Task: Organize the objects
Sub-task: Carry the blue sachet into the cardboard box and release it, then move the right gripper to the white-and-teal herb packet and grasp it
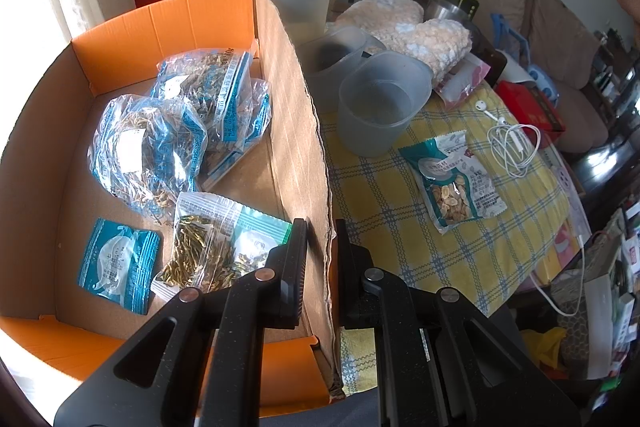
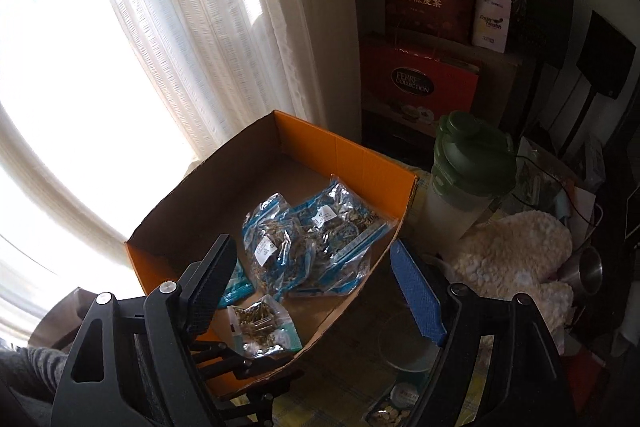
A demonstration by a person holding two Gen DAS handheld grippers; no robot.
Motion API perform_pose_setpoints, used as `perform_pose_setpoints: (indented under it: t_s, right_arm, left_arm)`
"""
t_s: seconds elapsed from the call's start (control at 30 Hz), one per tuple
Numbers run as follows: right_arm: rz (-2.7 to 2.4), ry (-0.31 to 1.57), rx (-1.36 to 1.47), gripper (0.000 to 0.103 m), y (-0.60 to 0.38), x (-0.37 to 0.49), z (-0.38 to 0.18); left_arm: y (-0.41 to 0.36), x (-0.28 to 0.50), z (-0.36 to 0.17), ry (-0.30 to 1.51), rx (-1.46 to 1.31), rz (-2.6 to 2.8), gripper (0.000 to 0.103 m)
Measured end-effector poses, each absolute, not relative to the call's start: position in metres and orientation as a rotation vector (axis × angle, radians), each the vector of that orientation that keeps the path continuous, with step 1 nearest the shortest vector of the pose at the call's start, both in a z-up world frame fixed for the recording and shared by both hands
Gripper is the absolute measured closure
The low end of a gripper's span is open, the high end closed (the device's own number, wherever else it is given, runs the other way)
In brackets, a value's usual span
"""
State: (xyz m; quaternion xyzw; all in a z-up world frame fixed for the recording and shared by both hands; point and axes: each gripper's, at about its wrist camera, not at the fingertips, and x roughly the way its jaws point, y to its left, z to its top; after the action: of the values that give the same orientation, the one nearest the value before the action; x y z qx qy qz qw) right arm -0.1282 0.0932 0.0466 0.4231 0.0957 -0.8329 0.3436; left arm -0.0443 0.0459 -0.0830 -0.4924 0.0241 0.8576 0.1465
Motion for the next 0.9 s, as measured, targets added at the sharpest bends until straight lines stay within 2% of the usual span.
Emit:
perform_pose_setpoints:
  t_s: [0.9]
  right_arm:
    - [-2.375, 0.167, 1.279, 0.022, 0.198, -0.124, 0.001]
  left_arm:
    - [0.046, -0.043, -0.082, 0.071, -1.419, 2.469, 0.092]
